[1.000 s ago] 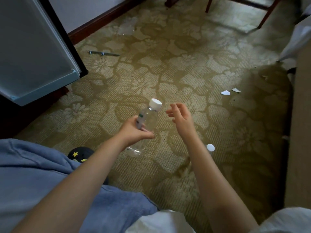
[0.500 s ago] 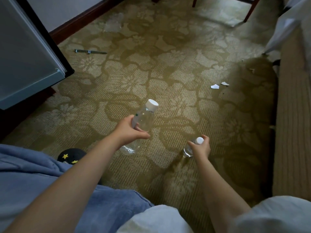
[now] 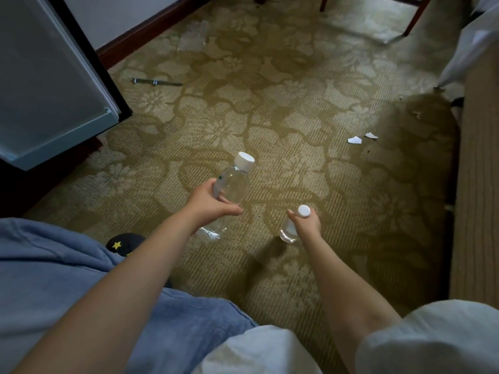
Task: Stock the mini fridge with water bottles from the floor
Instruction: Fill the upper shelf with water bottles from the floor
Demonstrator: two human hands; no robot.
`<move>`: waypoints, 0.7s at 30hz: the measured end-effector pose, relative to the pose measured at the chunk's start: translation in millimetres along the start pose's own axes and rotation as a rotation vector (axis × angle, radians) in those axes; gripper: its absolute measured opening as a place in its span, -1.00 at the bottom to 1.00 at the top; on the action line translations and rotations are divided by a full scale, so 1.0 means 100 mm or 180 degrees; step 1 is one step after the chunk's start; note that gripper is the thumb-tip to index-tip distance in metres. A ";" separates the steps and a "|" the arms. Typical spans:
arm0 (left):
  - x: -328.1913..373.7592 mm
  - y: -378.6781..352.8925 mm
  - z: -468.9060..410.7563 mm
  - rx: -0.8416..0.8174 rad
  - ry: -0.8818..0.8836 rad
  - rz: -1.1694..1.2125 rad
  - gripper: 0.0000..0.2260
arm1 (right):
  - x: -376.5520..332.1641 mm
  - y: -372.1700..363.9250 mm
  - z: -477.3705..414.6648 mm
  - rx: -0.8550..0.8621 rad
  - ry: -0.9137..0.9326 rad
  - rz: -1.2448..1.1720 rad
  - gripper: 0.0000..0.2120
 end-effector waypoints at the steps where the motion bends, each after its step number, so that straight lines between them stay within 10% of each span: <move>1: 0.00 0.02 0.00 0.0038 -0.0021 0.0022 -0.57 | -0.08 -0.10 0.05 -0.0203 0.0071 -0.0053 -0.62; 21: 0.43 2.33 0.60 0.2119 -0.0592 0.0358 -0.53 | -3.03 -1.66 2.06 -0.2294 0.2032 -0.0247 -0.77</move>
Point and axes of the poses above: each hand's wrist, its own z-axis away from the middle knuckle, its own y-axis out of the back of the hand, x = y × z, the point moved 6 cm from there along -z, towards the middle knuckle, and after that the axes turned 2 degrees about -y, right-handed, at the moved point
